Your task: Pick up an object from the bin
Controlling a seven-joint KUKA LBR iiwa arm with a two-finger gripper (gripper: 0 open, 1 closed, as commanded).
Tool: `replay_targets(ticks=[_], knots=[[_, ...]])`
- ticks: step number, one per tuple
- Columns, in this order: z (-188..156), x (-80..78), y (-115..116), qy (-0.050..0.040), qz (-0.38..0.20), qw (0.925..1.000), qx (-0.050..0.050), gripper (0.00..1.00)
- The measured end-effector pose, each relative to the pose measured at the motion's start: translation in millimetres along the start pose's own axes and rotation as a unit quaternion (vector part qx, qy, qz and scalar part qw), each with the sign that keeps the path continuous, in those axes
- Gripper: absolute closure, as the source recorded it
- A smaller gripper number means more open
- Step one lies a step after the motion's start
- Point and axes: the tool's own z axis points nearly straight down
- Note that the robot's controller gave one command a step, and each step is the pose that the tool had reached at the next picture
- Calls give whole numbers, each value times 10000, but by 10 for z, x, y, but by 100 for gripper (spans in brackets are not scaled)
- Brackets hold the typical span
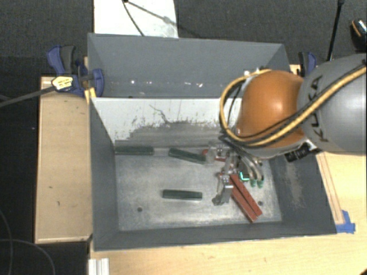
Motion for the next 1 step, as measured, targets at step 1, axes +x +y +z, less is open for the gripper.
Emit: replay_targets(ticks=[1], knots=[[966,-31,-215,0,-228,9997,4,0]])
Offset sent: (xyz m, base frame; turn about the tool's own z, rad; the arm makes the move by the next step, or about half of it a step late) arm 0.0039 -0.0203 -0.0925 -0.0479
